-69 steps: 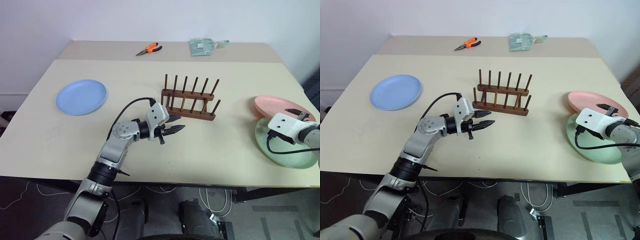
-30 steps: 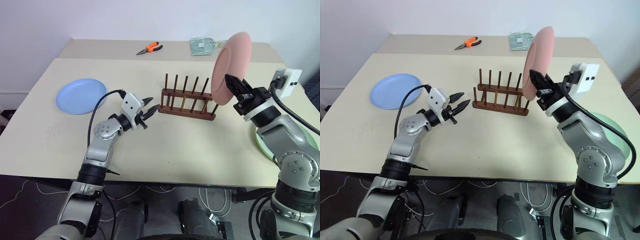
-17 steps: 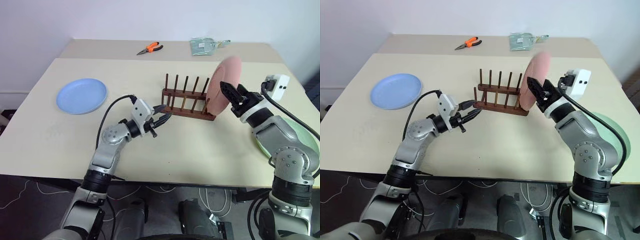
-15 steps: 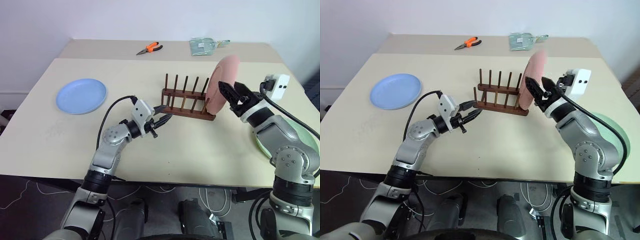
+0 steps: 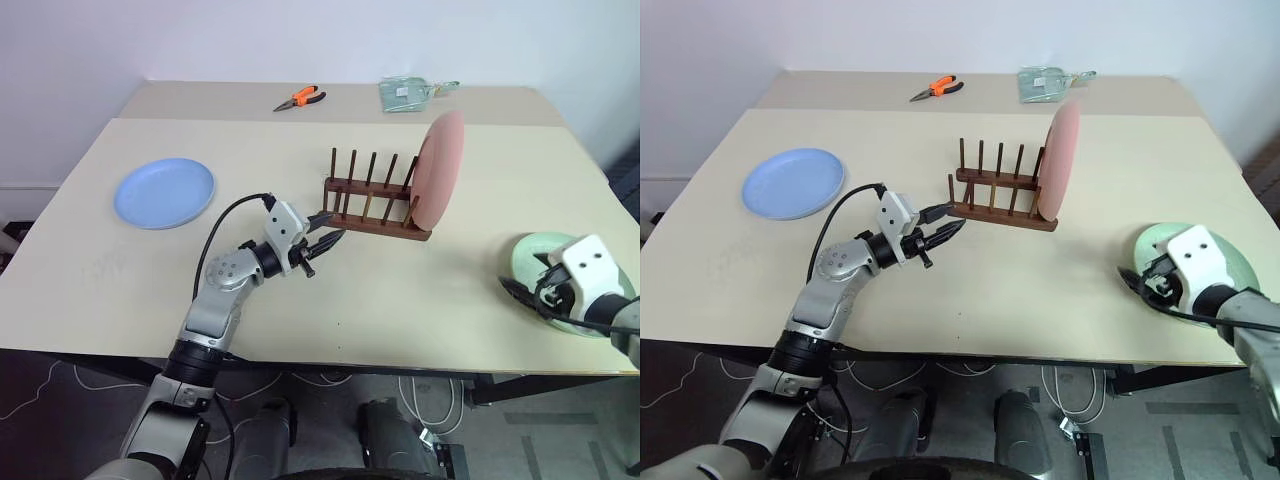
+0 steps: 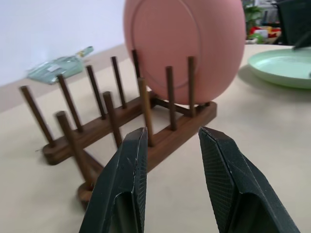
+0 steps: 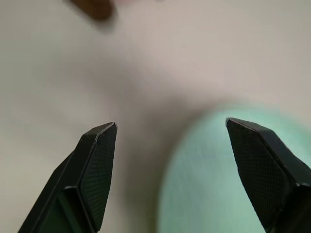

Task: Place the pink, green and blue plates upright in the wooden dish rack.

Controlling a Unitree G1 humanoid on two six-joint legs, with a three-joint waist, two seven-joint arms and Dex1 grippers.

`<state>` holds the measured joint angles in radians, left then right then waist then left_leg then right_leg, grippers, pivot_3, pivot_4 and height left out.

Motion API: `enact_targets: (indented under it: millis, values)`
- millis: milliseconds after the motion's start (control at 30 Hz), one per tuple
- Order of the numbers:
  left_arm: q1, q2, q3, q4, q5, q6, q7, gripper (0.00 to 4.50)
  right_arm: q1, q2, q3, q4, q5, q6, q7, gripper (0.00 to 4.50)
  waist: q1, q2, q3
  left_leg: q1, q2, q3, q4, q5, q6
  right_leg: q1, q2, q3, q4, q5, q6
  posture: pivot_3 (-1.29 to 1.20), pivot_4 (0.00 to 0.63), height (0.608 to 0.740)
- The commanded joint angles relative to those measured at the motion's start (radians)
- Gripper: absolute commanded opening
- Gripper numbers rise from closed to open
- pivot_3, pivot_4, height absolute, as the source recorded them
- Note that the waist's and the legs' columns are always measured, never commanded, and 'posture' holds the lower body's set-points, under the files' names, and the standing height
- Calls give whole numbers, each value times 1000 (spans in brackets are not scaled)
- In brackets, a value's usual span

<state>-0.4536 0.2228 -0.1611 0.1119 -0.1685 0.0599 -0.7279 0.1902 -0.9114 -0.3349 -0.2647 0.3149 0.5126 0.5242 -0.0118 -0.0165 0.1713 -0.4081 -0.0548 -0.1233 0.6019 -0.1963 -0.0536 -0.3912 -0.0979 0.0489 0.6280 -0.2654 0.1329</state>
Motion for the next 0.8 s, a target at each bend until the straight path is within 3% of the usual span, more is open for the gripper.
enact_targets:
  millis: [33, 67, 233, 267, 467, 533, 667, 800]
  values:
    - [-29, -6, -8, -7, 0, -22, -9, 1678, 2, 26, 28, 12, -83, 32, -62, 3110, 1, 0, 0, 0, 0, 0, 0, 0, 0, 0, 0, 0, 0, 0, 0, 0, 150, 740]
    - [-31, -7, -9, -5, -1, -23, -10, 1678, 3, 33, 36, 17, -99, 44, -71, 2826, 2, 0, 0, 0, 0, 0, 0, 0, 0, 0, 0, 0, 0, 0, 0, 0, 150, 740]
    - [-43, -6, -9, 13, 2, -29, -16, 1678, -20, 77, 45, 36, -141, 65, -106, 268, 1, 0, 0, 0, 0, 0, 1, 0, 0, 1, 0, 0, 0, 0, 1, 0, 150, 740]
    - [-45, -5, -8, 16, 3, -31, -16, 1678, -35, 86, 36, 36, -140, 70, -113, 64, 0, 0, 0, 0, 0, 0, 2, 0, 0, 1, 0, 0, 0, 0, 1, 0, 150, 740]
    - [-49, 8, 5, 31, 14, -50, -3, 1678, -133, 81, -2, 46, -211, -22, -166, 64, 0, 0, 0, -1, -1, 0, 5, 0, 0, 1, 0, 0, 0, 0, 0, 0, 150, 740]
    - [-55, 17, 21, 66, 33, -76, 31, 1678, -260, 95, -61, 30, -177, -72, -197, 64, -4, 1, 1, -1, 0, 0, 5, 0, 0, 1, 0, 0, 1, 0, 1, 0, 150, 740]
    - [-86, 44, 76, 177, 84, -162, 141, 1678, -621, 201, -149, -117, 112, -63, -208, 64, -17, 9, 5, 0, 1, 3, 5, 0, 1, -1, 1, 3, 3, 3, 2, 0, 150, 740]
    - [-108, 62, 114, 243, 98, -215, 197, 1678, -796, 315, -170, -234, 457, 53, -240, 64, 1, 3, 3, -2, 1, -5, 3, -2, 3, 0, 2, -3, 2, 2, 4, 0, 150, 740]
